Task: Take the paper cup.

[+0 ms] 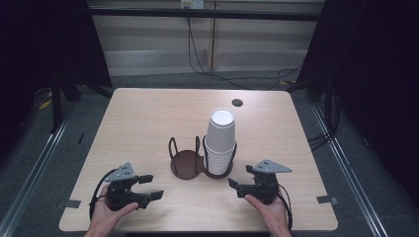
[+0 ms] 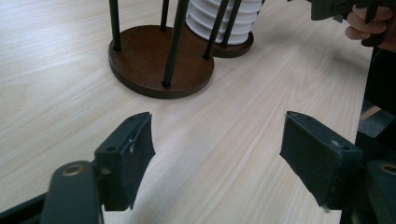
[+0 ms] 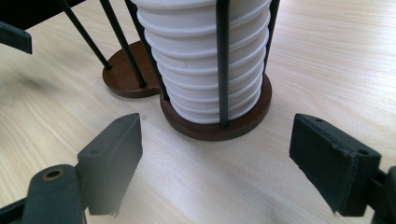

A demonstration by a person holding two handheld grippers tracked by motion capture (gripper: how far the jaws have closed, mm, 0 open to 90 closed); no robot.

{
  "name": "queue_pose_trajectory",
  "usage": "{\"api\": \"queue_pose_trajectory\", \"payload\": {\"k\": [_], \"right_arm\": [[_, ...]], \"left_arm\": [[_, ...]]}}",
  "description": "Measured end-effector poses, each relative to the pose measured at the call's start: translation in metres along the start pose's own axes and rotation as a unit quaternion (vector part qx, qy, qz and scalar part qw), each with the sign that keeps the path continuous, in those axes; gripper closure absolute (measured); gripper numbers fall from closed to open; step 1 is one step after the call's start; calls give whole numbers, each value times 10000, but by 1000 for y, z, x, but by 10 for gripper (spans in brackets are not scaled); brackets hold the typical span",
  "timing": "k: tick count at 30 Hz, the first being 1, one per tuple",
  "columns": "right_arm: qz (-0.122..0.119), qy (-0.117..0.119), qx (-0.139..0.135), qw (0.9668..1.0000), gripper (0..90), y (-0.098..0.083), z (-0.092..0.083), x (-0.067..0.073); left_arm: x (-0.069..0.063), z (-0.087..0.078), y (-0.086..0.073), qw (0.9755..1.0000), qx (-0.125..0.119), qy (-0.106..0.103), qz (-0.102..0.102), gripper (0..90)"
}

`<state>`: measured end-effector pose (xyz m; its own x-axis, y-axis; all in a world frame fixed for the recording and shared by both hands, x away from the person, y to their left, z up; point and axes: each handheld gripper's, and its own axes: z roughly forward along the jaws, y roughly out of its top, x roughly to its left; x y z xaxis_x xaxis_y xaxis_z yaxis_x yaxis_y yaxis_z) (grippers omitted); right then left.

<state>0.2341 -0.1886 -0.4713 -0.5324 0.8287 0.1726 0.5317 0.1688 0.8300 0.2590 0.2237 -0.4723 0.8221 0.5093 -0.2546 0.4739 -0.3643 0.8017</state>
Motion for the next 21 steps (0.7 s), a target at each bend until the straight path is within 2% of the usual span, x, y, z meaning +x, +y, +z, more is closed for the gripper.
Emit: {"api": "queue_pose_trajectory", "payload": {"k": [1, 4, 6, 8, 9, 11, 16, 19, 21], "right_arm": [[-2, 1, 25, 10000, 173, 0, 0, 0], [16, 70, 61, 10000, 189, 1, -1, -1], [73, 237, 11, 9997, 202, 5, -4, -3], [86, 274, -41, 9996, 207, 7, -6, -2], [128, 404, -50, 9991, 218, 10, -10, -2], [113, 445, 1, 9989, 228, 11, -11, -2], [67, 526, 58, 9986, 233, 16, -13, -1], [53, 498, 96, 9987, 233, 19, -14, 0], [62, 535, 98, 9985, 233, 21, -17, 0]], "left_arm": [[0, 1, 0, 10000, 37, -67, -61, 235], [-1, 2, 0, 9999, 109, -82, -46, 204], [-1, 1, 0, 10000, 83, 28, 13, 201], [0, 2, 0, 10000, 73, 51, -7, 201], [0, 2, 0, 10000, 71, 61, -25, 202], [1, 2, 0, 9999, 59, 61, -81, 204], [1, 2, 0, 9999, 75, 34, -58, 211], [0, 2, 0, 9999, 113, 26, -24, 211], [-1, 2, 0, 9999, 62, 67, -49, 220]]}}
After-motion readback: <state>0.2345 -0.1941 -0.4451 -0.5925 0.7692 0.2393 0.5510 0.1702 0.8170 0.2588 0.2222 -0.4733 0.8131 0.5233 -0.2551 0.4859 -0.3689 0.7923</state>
